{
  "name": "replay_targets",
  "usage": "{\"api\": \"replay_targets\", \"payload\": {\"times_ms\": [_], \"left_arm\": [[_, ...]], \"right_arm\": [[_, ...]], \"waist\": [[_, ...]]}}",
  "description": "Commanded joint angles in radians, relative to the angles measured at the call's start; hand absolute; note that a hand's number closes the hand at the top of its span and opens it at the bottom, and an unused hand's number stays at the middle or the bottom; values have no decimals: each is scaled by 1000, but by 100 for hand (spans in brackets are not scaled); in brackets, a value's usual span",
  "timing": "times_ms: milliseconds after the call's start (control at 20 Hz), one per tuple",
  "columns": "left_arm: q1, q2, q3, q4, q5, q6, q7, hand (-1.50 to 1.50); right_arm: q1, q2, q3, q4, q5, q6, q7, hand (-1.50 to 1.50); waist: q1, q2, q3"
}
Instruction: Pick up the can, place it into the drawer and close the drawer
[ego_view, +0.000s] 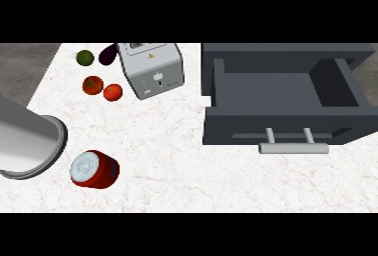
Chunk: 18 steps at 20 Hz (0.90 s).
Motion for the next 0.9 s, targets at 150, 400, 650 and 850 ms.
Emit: {"api": "replay_targets", "payload": {"times_ms": [150,400,650,850], "left_arm": [[9,2,36,41,189,26,127,-150],[-61,-39,-17,47,157,70,180,-150],[-186,-89,-104,177,2,82,145,-150],[-195,-146,-162,121,-77,154,180,-150]], "right_arm": [[25,-4,-52,7,-52,58,-9,-150],[104,33,-90,-37,-80,115,-27,-150],[90,-9,-168,-37,-144,154,-1,-150],[144,49,-166,-11,-112,220,-68,-150]], "waist": [[3,0,0],[-2,0,0],[-9,2,-1],[-7,1,0]]}}
